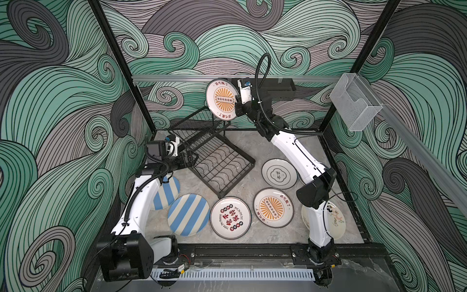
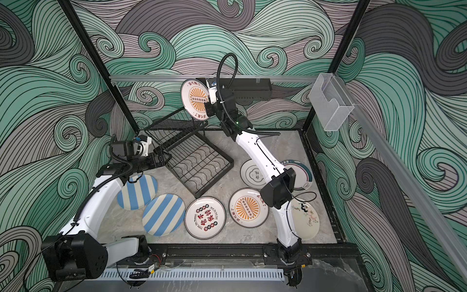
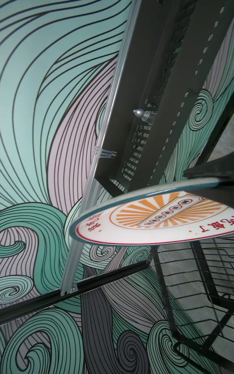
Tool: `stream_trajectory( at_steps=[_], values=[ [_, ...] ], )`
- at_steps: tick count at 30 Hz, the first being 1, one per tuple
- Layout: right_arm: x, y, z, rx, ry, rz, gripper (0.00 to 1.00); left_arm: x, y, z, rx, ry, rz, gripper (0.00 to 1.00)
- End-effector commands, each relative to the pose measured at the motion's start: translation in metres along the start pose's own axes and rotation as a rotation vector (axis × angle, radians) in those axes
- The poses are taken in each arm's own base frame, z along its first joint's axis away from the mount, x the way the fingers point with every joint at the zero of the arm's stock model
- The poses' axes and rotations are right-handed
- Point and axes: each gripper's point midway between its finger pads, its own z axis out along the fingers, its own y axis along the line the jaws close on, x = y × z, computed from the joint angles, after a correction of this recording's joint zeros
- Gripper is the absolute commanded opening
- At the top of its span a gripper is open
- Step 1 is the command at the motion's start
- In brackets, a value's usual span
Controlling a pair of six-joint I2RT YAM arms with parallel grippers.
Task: Load plates into a dish rack
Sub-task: Place the plate on the dish rack.
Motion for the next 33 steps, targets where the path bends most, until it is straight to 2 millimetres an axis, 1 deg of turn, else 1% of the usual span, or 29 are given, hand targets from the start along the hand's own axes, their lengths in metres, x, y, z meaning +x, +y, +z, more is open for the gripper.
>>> stream_trajectory(
  at_steps=[1, 4, 6, 10, 15, 18, 27, 33],
  values=[
    [-0.033, 0.003, -0.001, 0.005, -0.128, -0.038, 0.0, -0.009, -0.006, -0.002, 0.034, -0.027, 0.019, 0.99],
    [-0.025, -0.001, 0.005, 0.035, -0.118, -0.039, 0.0, -0.008, -0.006, -0.002, 0.038, -0.027, 0.018, 0.99],
    [-0.023, -0.002, 0.007, 0.054, -0.117, -0.039, 0.0, -0.007, -0.006, -0.001, 0.043, -0.023, 0.017, 0.99],
    [-0.022, -0.006, 0.008, 0.153, -0.106, -0.063, 0.0, -0.006, -0.007, -0.001, 0.05, -0.024, 0.018, 0.99],
    [-0.019, 0.01, 0.014, 0.197, -0.129, -0.14, 0.0, -0.005, -0.007, 0.0, 0.053, -0.02, 0.013, 0.99],
    [-0.015, 0.015, 0.019, 0.197, -0.132, -0.147, 0.0, -0.006, -0.009, -0.002, 0.058, -0.025, 0.019, 0.98],
    [-0.009, 0.017, 0.032, 0.221, -0.138, -0.198, 0.0, -0.004, -0.008, -0.001, 0.057, -0.021, 0.019, 0.99],
    [-0.017, 0.017, 0.034, 0.23, -0.164, -0.219, 0.0, -0.004, -0.008, 0.0, 0.059, -0.019, 0.019, 0.99]
  ],
)
